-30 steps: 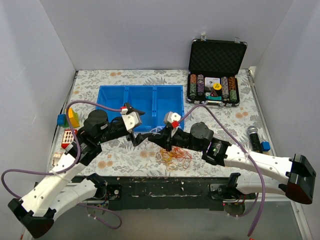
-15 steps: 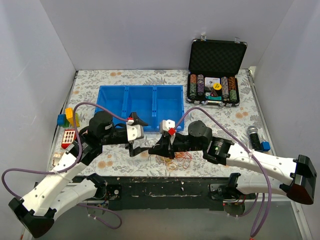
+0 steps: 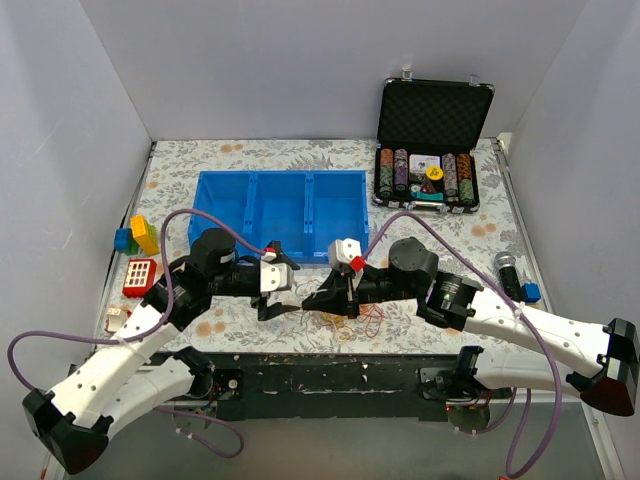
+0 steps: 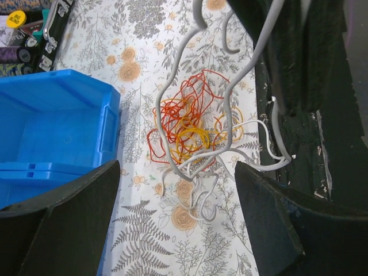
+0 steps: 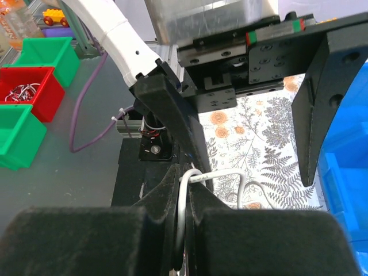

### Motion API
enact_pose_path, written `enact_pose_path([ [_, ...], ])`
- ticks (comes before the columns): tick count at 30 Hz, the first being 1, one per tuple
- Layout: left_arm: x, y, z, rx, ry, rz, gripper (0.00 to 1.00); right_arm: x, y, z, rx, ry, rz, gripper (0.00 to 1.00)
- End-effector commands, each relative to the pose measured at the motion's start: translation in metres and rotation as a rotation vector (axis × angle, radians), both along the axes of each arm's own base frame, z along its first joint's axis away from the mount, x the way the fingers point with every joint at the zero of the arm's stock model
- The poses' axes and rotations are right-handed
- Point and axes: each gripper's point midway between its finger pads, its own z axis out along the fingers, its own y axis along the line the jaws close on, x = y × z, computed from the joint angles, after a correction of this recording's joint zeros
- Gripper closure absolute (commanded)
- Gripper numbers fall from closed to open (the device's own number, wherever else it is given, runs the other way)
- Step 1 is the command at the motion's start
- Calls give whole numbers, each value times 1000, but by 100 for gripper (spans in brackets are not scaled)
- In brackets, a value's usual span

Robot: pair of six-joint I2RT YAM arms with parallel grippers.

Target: Untangle the cables

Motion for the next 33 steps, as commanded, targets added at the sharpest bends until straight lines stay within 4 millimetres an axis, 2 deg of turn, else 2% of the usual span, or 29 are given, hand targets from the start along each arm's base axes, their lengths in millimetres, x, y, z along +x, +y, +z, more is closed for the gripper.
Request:
enact_pose_path([
  [1, 11, -4, -4, -8, -65, 10, 26, -4, -2, 31, 66, -43, 31, 99],
  [4, 9, -7, -9, 1, -30, -14, 36, -5, -3, 34, 73, -46, 31, 99],
  [9, 16, -13, 1, -39, -45, -2, 69, -4, -4, 34, 70, -45, 24, 99],
  [11, 15, -14, -1, -28, -29, -14, 78, -3, -4, 32, 65, -43, 19, 99],
  [15, 16, -14, 1, -13, -24, -11, 83, -1, -5, 30, 59, -42, 1, 99],
  [17, 21, -12, 8, -22, -59, 14, 89, 2, -5, 25, 42, -35, -14, 99],
  [19, 35, -9, 16, -24, -108, 83, 100, 5, -7, 16, 20, -55, -29, 99],
  [20, 40, -8, 23, -35, -132, 103, 100, 7, -9, 12, 9, -56, -45, 99],
  [21, 50, -5, 31, -44, -164, 160, 100, 10, -10, 3, -14, -54, -63, 94],
  [24, 73, 4, 62, -95, -245, 300, 100, 17, -18, -26, -81, -49, -111, 74],
  [25, 81, 8, 76, -121, -270, 358, 100, 20, -21, -38, -112, -35, -130, 65],
  [27, 90, 14, 108, -188, -311, 435, 100, 24, -27, -58, -156, -8, -169, 55],
  [29, 90, 19, 143, -252, -366, 462, 100, 28, -33, -74, -182, 15, -212, 48],
  [33, 76, 23, 192, -342, -410, 436, 100, 41, -44, -98, -224, 44, -317, 42],
])
